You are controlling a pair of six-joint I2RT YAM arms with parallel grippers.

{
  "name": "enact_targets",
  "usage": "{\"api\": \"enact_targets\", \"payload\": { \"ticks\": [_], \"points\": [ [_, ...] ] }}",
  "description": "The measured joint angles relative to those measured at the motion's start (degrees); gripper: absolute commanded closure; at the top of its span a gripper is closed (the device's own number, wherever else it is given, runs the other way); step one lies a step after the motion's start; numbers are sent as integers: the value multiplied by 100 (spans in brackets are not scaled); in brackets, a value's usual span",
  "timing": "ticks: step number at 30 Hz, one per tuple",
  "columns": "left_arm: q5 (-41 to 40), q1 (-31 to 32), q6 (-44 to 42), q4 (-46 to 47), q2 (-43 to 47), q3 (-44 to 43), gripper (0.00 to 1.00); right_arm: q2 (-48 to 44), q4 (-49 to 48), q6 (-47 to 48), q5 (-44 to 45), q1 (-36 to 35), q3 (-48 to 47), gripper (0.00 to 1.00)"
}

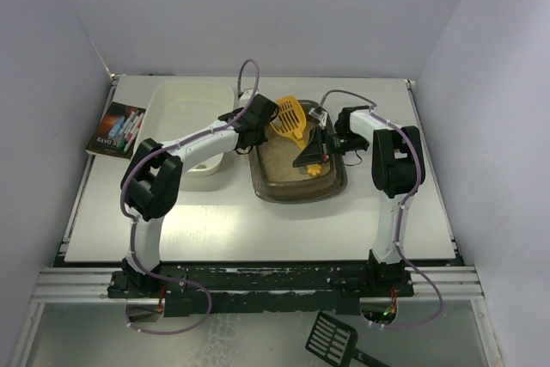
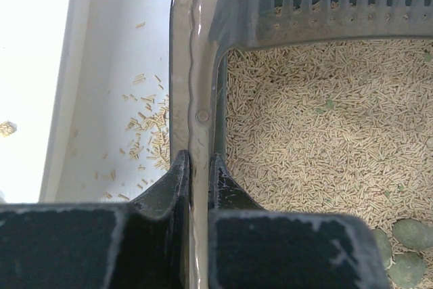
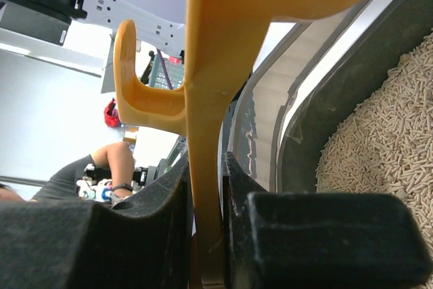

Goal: Clean the litter box

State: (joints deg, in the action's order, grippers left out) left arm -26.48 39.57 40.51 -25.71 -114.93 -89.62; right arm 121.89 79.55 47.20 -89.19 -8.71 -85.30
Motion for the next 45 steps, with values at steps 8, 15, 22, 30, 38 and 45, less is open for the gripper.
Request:
{"api": "enact_targets", "payload": {
  "ticks": [8,15,22,30,38,45],
  "points": [
    [-9,0,20,-7,0,-4,87,-11,-22,-2,0,0,-129,100],
    [-13,0,22,-50,-4,-164,75,-52,-20,15,2,0,-129,100],
    [-24,17,24,-92,-7,-240,55,-321,-37,96,2,0,22,100],
    [-44,105,13,-70,-4,-321,25,-498,-35,267,11,2,378,100],
    [-208,258,-118,-103,0,-538,18,-776,-37,328,4,9,437,100],
    [-525,133,-586,-177,304,-564,19,-914,-35,398,4,13,476,100]
  ]
}}
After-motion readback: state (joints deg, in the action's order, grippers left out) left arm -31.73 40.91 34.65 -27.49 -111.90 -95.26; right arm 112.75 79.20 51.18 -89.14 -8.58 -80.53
